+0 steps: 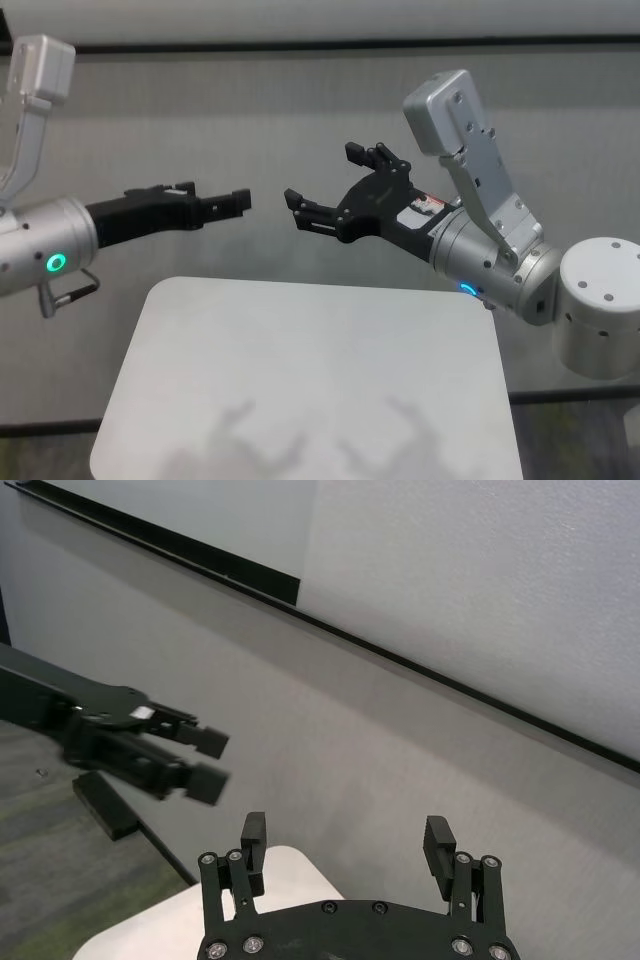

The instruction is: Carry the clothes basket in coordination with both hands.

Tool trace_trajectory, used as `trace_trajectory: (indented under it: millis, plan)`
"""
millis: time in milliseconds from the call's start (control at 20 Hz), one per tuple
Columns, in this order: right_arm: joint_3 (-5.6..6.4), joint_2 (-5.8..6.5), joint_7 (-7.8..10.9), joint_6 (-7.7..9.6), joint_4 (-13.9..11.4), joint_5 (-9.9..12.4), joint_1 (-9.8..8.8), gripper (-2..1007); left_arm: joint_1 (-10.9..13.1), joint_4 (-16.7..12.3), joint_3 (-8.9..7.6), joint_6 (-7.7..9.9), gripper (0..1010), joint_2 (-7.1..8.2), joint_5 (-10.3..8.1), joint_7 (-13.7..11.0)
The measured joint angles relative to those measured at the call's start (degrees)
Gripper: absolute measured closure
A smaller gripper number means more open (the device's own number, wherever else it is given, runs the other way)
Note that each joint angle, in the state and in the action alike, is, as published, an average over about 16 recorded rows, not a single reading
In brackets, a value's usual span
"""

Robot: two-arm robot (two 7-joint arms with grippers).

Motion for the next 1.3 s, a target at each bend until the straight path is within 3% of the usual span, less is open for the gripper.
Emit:
trace_trajectory:
  millis: [350, 550, 750, 1300]
  plan:
    - [0.23, 0.79, -0.55, -0.36, 0.1, 0.4, -0.04, 0, -0.3, -0.5, 0.88, 2.58, 10, 3.77, -3.44, -4.9]
    - [0.48, 1.26, -0.68, -0.61, 0.1, 0.6, -0.11, 0, -0.5, -0.6, 1.48, 2.62, 11, 5.26, -4.64, -6.9]
    - [0.76, 1.6, -0.41, -0.8, 0.1, 1.2, -0.27, 0, -0.3, -0.7, 1.83, 0.26, 11, 5.75, -5.03, -8.1]
    - [1.26, 2.36, 0.98, -0.61, -0.3, 4.9, -0.91, 1, 0.6, -0.5, 2.24, -8.25, 11, 5.81, -5.85, -11.1]
